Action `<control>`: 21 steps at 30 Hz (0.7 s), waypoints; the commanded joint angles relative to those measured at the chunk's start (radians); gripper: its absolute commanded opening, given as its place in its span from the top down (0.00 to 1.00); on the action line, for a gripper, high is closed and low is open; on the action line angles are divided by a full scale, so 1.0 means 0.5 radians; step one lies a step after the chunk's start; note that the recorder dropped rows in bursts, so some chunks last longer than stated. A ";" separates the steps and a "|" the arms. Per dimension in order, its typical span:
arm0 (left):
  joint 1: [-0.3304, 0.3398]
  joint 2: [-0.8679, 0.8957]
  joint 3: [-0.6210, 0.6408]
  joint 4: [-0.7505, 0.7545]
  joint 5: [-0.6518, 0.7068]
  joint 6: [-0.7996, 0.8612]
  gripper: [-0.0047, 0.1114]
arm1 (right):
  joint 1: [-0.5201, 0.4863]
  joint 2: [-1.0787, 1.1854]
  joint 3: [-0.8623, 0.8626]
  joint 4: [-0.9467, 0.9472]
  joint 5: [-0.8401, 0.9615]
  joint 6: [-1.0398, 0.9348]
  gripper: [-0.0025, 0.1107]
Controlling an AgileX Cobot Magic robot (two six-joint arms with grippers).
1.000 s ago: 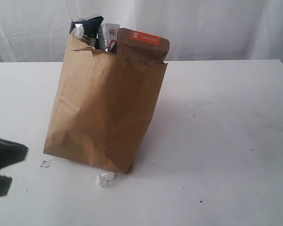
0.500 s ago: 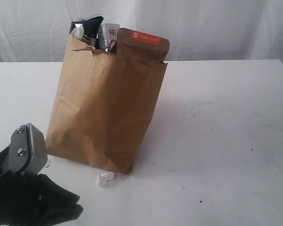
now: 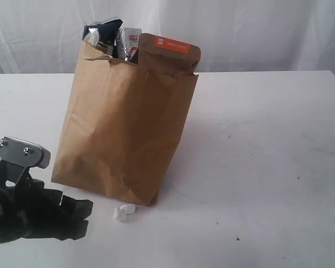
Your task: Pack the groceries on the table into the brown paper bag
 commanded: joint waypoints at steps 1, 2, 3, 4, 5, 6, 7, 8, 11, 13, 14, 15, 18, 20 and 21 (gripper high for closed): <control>-0.016 0.277 0.160 0.315 -0.754 -0.560 0.42 | 0.009 0.004 0.009 0.007 -0.012 -0.003 0.98; -0.016 0.297 0.184 0.427 -0.907 -0.585 0.43 | 0.009 0.004 0.009 0.007 -0.012 -0.003 0.98; -0.016 0.297 0.190 0.685 -1.060 -0.624 0.44 | 0.009 0.004 0.009 0.007 -0.012 -0.003 0.98; -0.016 0.289 0.190 0.839 -1.095 -0.648 0.44 | 0.009 0.004 0.009 0.007 -0.012 -0.003 0.98; -0.016 0.289 0.190 1.098 -1.104 -0.648 0.44 | 0.009 0.004 0.009 0.007 -0.012 -0.003 0.98; -0.016 0.289 0.190 1.184 -1.089 -0.631 0.44 | 0.009 0.004 0.009 0.007 -0.012 -0.003 0.98; -0.016 0.289 0.190 1.246 -1.092 -0.573 0.44 | 0.009 0.004 0.009 0.007 -0.012 -0.003 0.98; -0.016 0.289 0.190 1.246 -1.110 -0.545 0.44 | 0.009 0.004 0.009 0.007 -0.012 -0.003 0.98; -0.016 0.289 0.190 1.166 -1.153 -0.530 0.44 | 0.009 0.004 0.009 0.007 -0.012 -0.003 0.98; -0.005 0.332 0.190 1.098 -1.070 -0.461 0.44 | 0.009 0.004 0.009 0.007 -0.012 -0.003 0.98; 0.008 0.364 0.190 1.094 -1.031 -0.424 0.44 | 0.009 0.004 0.009 0.007 -0.012 -0.003 0.98; 0.025 0.413 0.190 1.098 -1.016 -0.383 0.44 | 0.009 0.004 0.009 0.007 -0.012 -0.003 0.98; 0.054 0.557 0.186 1.197 -1.165 -0.392 0.44 | 0.009 0.004 0.009 0.007 -0.012 -0.003 0.98; 0.054 0.632 0.175 1.223 -1.277 -0.392 0.44 | 0.009 0.004 0.009 0.007 -0.012 -0.003 0.98; 0.054 0.672 0.160 1.245 -1.267 -0.392 0.44 | 0.009 0.004 0.009 0.007 -0.012 -0.003 0.98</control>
